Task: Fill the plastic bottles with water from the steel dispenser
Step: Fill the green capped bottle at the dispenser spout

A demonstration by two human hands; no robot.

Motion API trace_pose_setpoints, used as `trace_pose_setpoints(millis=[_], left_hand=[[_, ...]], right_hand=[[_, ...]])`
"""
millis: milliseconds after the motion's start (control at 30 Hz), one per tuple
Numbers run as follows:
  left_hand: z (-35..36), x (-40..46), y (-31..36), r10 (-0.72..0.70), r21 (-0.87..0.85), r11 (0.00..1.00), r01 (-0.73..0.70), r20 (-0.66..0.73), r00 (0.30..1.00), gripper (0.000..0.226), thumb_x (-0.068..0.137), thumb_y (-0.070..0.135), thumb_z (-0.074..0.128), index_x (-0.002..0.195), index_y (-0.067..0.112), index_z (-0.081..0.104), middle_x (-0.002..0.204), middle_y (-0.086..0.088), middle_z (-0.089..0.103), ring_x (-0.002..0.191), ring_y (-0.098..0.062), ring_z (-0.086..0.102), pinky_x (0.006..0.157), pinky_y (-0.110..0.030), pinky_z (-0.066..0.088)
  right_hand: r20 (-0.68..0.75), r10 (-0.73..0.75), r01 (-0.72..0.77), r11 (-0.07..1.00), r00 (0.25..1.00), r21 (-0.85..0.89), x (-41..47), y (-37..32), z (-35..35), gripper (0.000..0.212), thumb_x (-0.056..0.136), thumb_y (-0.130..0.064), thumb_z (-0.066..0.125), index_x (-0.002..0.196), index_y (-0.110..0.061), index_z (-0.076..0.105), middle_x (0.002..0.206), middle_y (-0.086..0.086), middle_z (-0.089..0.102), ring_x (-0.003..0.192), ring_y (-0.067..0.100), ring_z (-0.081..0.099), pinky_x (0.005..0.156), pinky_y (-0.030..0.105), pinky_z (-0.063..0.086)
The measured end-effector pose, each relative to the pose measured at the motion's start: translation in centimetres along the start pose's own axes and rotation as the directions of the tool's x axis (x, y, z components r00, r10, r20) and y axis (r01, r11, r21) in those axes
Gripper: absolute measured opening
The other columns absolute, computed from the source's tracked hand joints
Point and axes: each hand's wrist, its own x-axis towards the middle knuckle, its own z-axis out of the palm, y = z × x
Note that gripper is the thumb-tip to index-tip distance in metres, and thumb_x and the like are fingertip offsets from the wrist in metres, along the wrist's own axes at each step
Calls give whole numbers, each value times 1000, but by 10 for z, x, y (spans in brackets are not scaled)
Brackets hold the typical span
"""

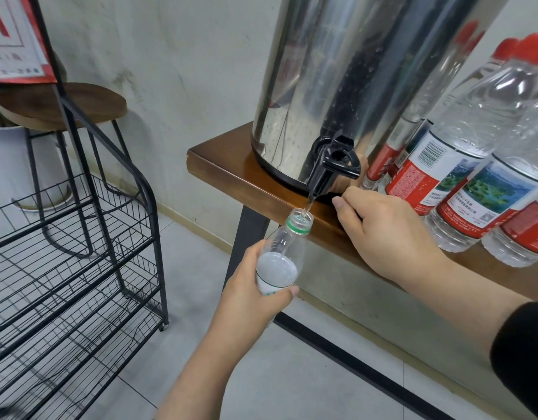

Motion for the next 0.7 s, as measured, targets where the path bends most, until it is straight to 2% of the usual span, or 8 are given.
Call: trace_pose_setpoints(millis=[333, 567, 700], left_hand=[[0, 1, -1, -4, -11, 1000, 4, 1, 1000, 74, 81, 20, 85, 138, 44, 44, 124, 16, 59, 112, -7, 60, 73, -2, 46], [0, 1, -3, 1, -11, 1000, -1, -1, 1000, 74, 80, 21, 85, 137, 46, 44, 123, 20, 59, 111, 3, 58, 75, -2, 46], [1, 1, -3, 2, -6, 1000, -2, 1, 1000, 75, 81, 20, 85, 138, 44, 44, 124, 20, 58, 113, -2, 59, 74, -1, 46]], right_hand=[[8, 4, -4, 1000, 1000, 7, 0, -1, 0, 38, 103, -46, 34, 81, -22, 54, 72, -10, 54, 69, 14, 54, 65, 41, 47], [1, -6, 6, 1000, 1000, 3, 0, -1, 0, 38, 102, -46, 33, 81, -23, 53, 72, -10, 54, 68, 11, 53, 64, 37, 45], [1, -10, 10, 1000, 1000, -12, 0, 0, 0, 39, 102, -47, 32, 82, -22, 54, 73, -9, 55, 68, 11, 53, 63, 37, 45]])
